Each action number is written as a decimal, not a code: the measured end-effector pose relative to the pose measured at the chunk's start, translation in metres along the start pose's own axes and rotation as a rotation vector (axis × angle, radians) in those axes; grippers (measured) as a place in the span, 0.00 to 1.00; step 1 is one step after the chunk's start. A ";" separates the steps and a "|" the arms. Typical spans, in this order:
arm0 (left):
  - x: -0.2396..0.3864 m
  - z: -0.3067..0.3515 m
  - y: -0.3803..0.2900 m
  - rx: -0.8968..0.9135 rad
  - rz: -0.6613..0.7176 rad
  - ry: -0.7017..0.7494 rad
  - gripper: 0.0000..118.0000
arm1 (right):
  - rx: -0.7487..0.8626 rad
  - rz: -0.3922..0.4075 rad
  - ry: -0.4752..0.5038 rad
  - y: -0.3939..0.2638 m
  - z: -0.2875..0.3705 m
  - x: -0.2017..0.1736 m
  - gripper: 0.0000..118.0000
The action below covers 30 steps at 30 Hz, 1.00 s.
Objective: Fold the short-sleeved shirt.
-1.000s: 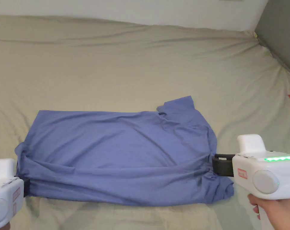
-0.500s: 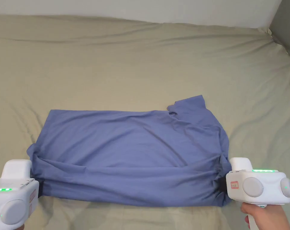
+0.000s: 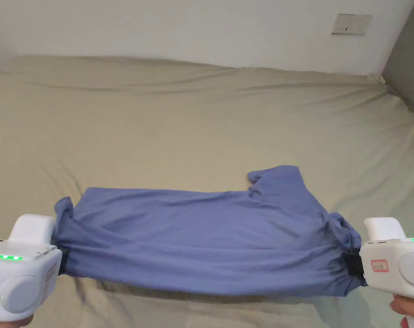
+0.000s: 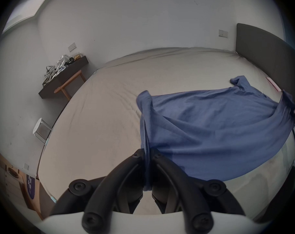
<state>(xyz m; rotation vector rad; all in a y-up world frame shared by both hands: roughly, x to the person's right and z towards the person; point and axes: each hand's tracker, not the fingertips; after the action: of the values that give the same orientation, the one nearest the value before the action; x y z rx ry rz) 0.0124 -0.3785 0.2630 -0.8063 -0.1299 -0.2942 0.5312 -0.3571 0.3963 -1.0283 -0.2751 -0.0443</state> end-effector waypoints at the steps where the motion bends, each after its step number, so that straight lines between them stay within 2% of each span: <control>1: -0.003 0.003 -0.006 -0.006 -0.003 -0.002 0.04 | -0.013 -0.015 0.006 -0.006 0.006 0.002 0.12; 4: -0.009 0.002 -0.029 -0.064 -0.004 -0.014 0.04 | -0.086 -0.091 0.030 -0.032 0.011 0.007 0.12; 10: 0.000 -0.022 -0.085 -0.239 -0.075 -0.050 0.04 | -0.204 -0.145 0.024 -0.093 -0.023 0.004 0.12; 14: 0.007 -0.045 -0.114 -0.335 -0.099 -0.061 0.04 | -0.252 -0.141 0.003 -0.121 -0.058 -0.001 0.12; 17: 0.009 -0.053 -0.120 -0.334 -0.088 -0.062 0.04 | -0.260 -0.112 0.010 -0.134 -0.083 0.000 0.12; 19: 0.009 -0.052 -0.115 -0.331 -0.085 -0.057 0.05 | -0.236 -0.140 0.025 -0.134 -0.081 0.003 0.16; 20: 0.007 -0.052 -0.114 -0.329 -0.080 -0.061 0.06 | -0.235 -0.128 0.018 -0.130 -0.076 0.003 0.23; 21: 0.005 -0.052 -0.112 -0.330 -0.053 -0.074 0.11 | -0.231 -0.083 -0.030 -0.127 -0.075 0.004 0.36; 22: 0.003 -0.050 -0.111 -0.333 -0.026 -0.074 0.20 | -0.228 -0.047 -0.075 -0.125 -0.074 0.004 0.55; 23: -0.002 -0.048 -0.108 -0.332 -0.002 -0.069 0.43 | -0.200 -0.017 -0.149 -0.119 -0.069 0.006 0.79; 24: -0.007 -0.046 -0.103 -0.322 0.026 -0.080 0.66 | -0.150 -0.008 -0.172 -0.113 -0.064 0.010 0.86; 25: -0.012 -0.041 -0.097 -0.294 0.053 -0.103 0.88 | -0.089 -0.027 -0.166 -0.104 -0.053 0.013 0.87; 26: -0.015 -0.034 -0.088 -0.244 0.078 -0.119 1.00 | -0.042 -0.056 -0.142 -0.093 -0.041 0.015 0.87; 28: -0.021 -0.007 -0.061 -0.082 0.130 -0.128 0.96 | 0.092 -0.082 -0.096 -0.070 -0.013 0.014 0.87; 30: -0.025 0.027 -0.027 0.091 0.161 -0.157 0.95 | 0.237 -0.046 -0.111 -0.042 0.023 0.004 0.87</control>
<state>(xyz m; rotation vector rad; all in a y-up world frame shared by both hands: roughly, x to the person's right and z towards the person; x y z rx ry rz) -0.0202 -0.3714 0.2939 -0.7447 -0.2228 -0.0719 0.5239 -0.3590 0.4432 -0.7900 -0.3952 0.0042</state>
